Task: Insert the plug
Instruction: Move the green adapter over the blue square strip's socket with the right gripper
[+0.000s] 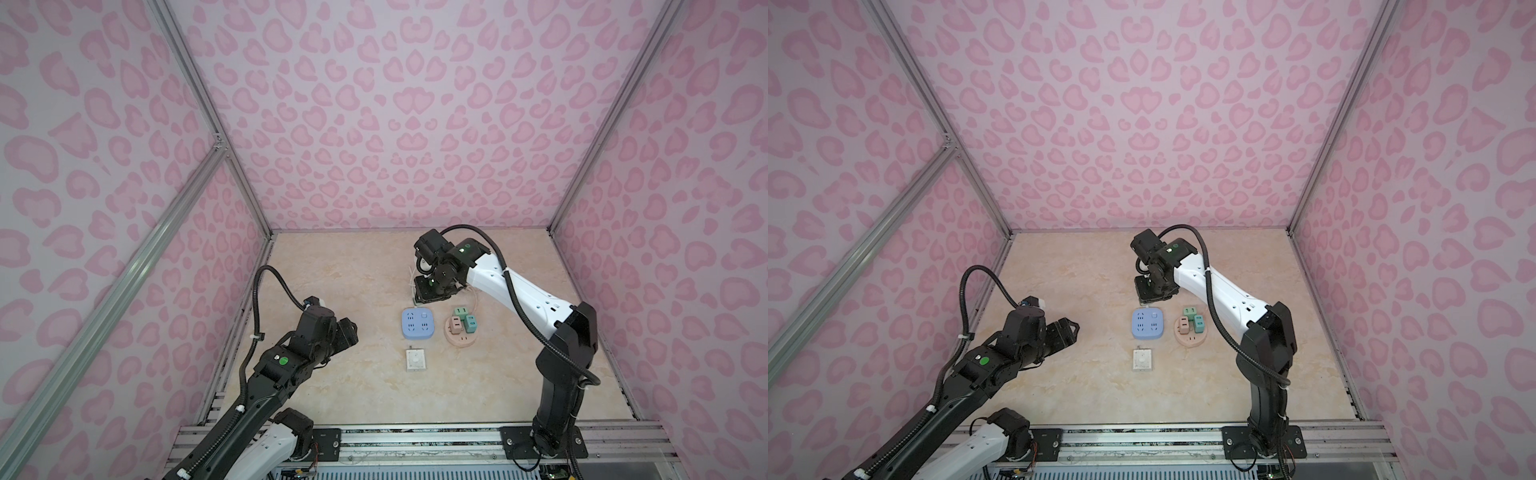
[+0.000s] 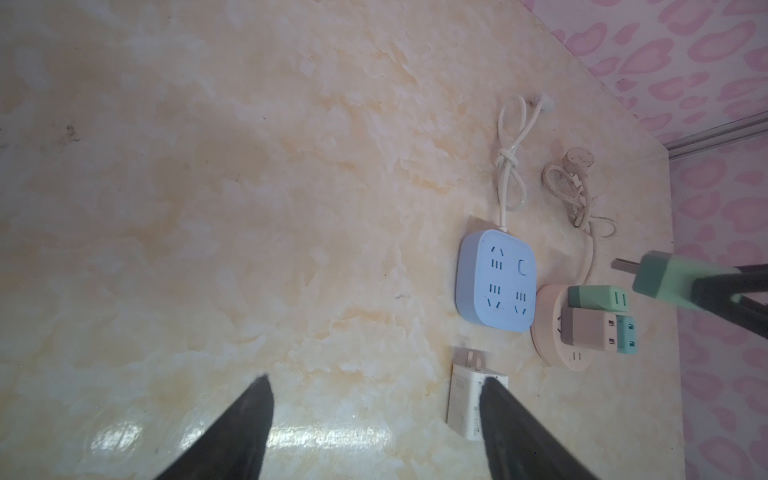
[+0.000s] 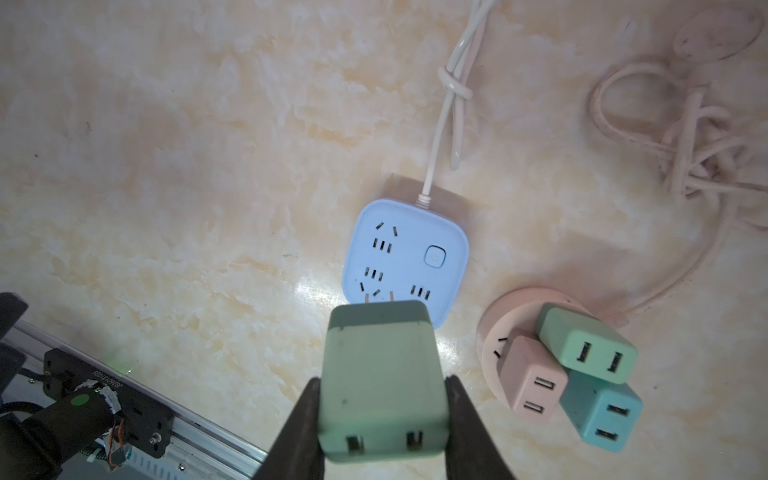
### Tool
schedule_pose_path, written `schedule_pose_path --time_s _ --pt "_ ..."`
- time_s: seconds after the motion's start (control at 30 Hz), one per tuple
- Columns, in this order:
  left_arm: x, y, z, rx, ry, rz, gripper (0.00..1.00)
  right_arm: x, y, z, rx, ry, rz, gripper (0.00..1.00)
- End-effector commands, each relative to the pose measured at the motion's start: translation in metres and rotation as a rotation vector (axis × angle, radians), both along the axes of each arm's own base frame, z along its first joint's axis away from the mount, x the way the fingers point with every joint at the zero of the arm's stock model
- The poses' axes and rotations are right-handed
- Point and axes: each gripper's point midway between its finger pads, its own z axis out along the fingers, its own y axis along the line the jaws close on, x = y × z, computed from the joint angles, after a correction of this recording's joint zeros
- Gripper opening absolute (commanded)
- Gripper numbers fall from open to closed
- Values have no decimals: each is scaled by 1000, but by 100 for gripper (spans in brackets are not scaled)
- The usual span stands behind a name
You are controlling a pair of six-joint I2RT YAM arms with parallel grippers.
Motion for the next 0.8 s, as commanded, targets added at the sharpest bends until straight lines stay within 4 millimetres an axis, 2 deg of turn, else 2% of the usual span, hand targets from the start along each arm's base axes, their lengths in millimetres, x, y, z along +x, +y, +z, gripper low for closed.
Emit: schedule_pose_path --time_s 0.0,0.27,0.43,0.6,0.77 --pt "4 -2 4 -16 -27 -2 80 -20 -13 -19 -96 136 42 0" --pt "-2 2 4 -16 -32 7 80 -11 3 -29 -77 151 40 0" --pt "-5 4 2 -13 -28 10 80 -5 3 -36 -103 153 9 0" --pt "-6 4 2 -14 -26 9 80 3 6 -33 -99 111 -54 0" --pt "-5 4 -1 -12 -23 7 79 8 1 -28 -125 99 -166 0"
